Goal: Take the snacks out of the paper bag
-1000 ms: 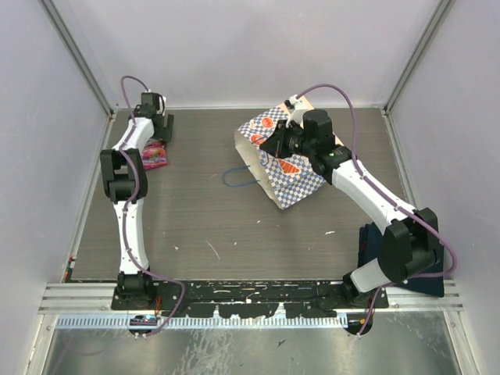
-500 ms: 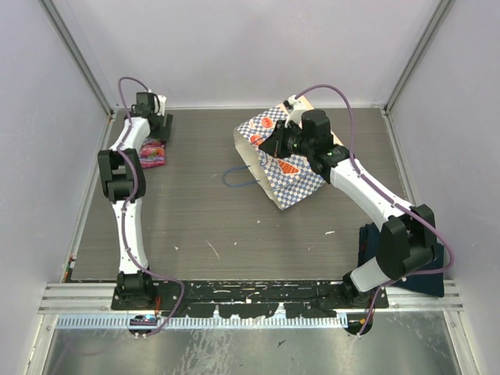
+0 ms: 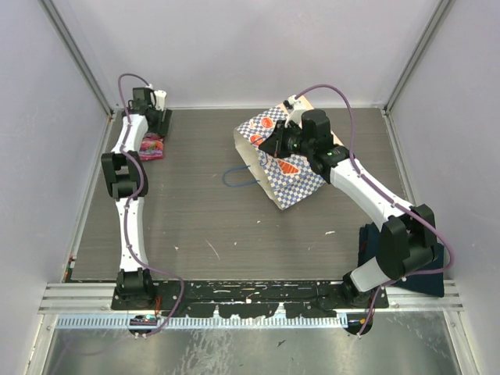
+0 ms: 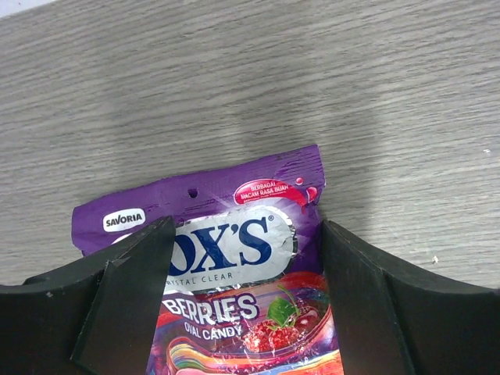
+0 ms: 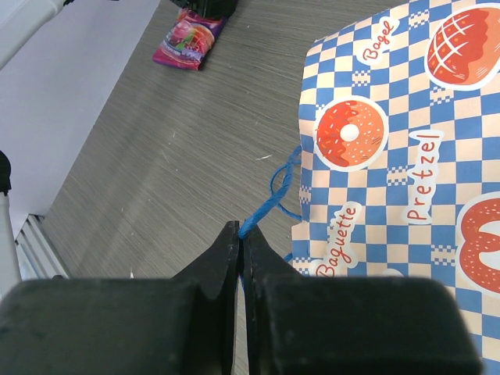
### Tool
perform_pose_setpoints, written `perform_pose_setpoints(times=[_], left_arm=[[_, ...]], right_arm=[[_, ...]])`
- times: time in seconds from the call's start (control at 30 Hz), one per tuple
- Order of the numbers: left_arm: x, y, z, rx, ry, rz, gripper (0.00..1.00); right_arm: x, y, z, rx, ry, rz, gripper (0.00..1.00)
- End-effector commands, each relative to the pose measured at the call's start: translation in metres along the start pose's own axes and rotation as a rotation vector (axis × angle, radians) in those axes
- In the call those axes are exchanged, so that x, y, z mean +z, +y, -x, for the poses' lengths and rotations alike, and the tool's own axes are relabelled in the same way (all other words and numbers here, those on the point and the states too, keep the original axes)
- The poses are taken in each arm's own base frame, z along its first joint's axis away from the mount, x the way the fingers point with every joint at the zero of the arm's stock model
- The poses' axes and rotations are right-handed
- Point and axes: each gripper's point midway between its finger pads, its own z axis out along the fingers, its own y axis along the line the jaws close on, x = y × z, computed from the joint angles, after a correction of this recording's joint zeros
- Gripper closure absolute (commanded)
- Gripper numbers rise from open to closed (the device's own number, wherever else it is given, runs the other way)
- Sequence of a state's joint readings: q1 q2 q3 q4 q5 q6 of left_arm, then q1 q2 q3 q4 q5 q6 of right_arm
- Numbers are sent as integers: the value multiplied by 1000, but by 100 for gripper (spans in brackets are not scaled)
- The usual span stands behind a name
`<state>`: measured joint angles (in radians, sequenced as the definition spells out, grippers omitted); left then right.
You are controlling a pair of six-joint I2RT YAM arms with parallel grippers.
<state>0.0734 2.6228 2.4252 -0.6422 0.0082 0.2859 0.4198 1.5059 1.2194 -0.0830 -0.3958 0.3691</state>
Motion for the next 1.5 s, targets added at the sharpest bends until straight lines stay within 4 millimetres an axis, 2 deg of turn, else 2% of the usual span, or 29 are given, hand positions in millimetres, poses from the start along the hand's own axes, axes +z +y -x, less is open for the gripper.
perform_pose_setpoints(times=[0.0,0.37,0.63,0.77,0.93,1.07,1.13,1.23,1.33,1.37,1.47], left_arm=[[8,13,-2,68,-7,5,25],[27,21,0,159,-43,12,24],[26,34,-1,151,-51,27,24],[14,35,11,161,-90,29,22],[-28,45,50,171,-179,95,0],[-73,36,87,207,-288,139,2],[-104,29,110,213,-347,152,2],[-147,10,136,215,-419,145,2],[-188,-18,150,203,-476,116,2],[-207,-27,155,174,-501,107,2],[-237,-60,148,58,-530,45,2]], right_arm=[[-7,21,23,-36,-71,59,99],[-1,20,15,-33,-48,47,99],[0,21,18,-39,-49,35,99],[2,23,17,-41,-44,38,99],[1,20,21,-55,-55,16,99],[1,23,25,-60,-62,19,99],[1,24,27,-62,-65,21,99],[-1,26,30,-65,-72,21,99],[-5,28,33,-66,-82,20,99],[-7,29,35,-66,-87,20,99],[-12,33,40,-66,-105,24,99]])
